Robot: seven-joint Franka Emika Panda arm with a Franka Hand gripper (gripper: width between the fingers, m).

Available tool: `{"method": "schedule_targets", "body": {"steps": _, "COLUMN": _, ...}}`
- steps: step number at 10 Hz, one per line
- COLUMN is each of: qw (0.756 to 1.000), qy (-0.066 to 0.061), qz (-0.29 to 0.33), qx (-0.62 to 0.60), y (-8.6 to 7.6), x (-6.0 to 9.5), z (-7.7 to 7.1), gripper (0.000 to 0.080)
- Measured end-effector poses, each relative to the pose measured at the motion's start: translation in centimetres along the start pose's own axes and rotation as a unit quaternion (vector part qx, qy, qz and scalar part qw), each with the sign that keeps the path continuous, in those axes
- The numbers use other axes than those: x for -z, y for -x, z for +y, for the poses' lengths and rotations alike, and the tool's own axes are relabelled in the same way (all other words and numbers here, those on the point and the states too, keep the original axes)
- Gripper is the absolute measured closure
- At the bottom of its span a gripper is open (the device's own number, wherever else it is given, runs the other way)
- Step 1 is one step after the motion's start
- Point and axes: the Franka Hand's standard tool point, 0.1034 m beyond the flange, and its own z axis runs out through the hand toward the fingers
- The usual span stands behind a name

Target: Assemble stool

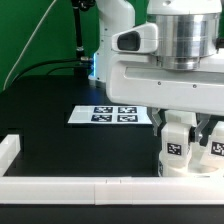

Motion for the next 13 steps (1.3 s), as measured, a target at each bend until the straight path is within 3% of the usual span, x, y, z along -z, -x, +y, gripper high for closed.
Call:
{"method": "schedule_targets", "body": {"steps": 3, "qw": 0.994, "qy": 0.000, "qz": 0.000, "qx": -0.112, "y": 0.0, "x": -0.1, "z": 0.0, "gripper": 0.0465}}
{"method": "schedule_targets", "body": {"steps": 5, "qw": 0.969, "qy": -0.001, "qz": 0.001, "qx": -0.246, "y": -0.1, "x": -0.1, "z": -0.3, "gripper": 0.0465}}
{"method": "schedule_targets", "body": {"steps": 6, "qw": 0.938, "qy": -0.004, "qz": 0.005, "qx": -0.347, "y": 0.3, "x": -0.3, "z": -1.2, "gripper": 0.0464}}
{"method": "schedule_targets", "body": {"steps": 7, "qw": 0.913, "qy": -0.017, "qz": 0.007, "qx": -0.408, "y": 0.3, "x": -0.3, "z": -1.9, "gripper": 0.0464}}
{"method": "schedule_targets", "body": {"steps": 10, "qw": 0.793, "qy": -0.061, "qz": 0.010, "qx": -0.606, "y": 1.6, "x": -0.5, "z": -3.1, "gripper": 0.0463}}
{"method": "schedule_targets", "body": {"steps": 13, "qw": 0.738, "qy": -0.062, "qz": -0.001, "qx": -0.672, "y": 2.0, "x": -0.5, "z": -3.5, "gripper": 0.0463}}
